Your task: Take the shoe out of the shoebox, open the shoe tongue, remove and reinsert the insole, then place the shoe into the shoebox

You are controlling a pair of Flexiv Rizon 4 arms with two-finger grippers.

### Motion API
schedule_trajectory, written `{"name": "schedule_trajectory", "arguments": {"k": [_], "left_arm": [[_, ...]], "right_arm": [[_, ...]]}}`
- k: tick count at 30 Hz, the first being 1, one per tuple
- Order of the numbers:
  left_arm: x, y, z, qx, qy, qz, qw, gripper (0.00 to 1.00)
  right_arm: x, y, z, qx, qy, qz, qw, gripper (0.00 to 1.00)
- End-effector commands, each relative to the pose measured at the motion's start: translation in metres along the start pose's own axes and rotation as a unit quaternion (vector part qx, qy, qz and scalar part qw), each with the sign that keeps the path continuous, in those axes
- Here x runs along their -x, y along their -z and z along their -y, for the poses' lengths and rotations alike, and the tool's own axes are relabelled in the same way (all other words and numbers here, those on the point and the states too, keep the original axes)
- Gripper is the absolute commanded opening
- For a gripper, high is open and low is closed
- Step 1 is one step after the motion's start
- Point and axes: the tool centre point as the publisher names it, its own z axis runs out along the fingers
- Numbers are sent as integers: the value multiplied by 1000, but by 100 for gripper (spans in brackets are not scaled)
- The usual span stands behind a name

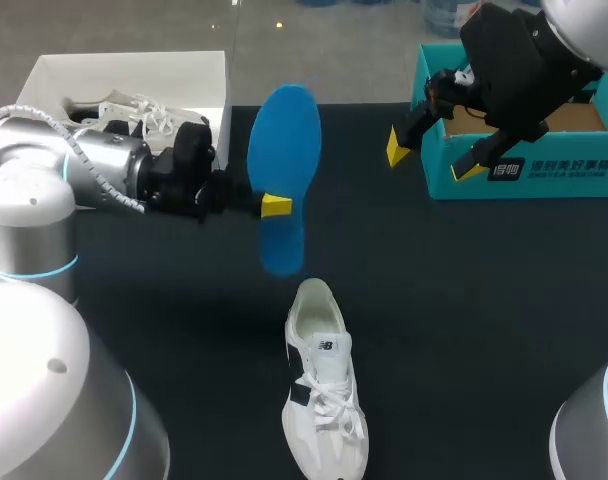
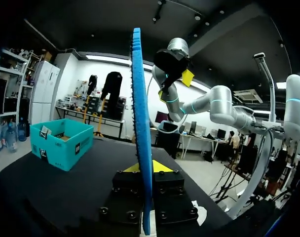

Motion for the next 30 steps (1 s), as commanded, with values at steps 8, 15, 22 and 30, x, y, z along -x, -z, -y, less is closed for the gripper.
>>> {"name": "schedule_trajectory", "arguments": {"k": [8,15,22,30], "left_arm": [[-15,3,-6,-12,33,67,997,0],[-15,3,-6,-12,33,67,997,0],[-15,3,-6,-12,33,67,997,0],[-19,7,-3,-9,-19,77,997,0]], "right_arm": [[-1,-1,-2,-2,-1,1,1000,100],[-1,-1,-2,-2,-1,1,1000,100],[-1,-1,-2,-2,-1,1,1000,100],[-1,-1,-2,-2,-1,1,1000,100]]}}
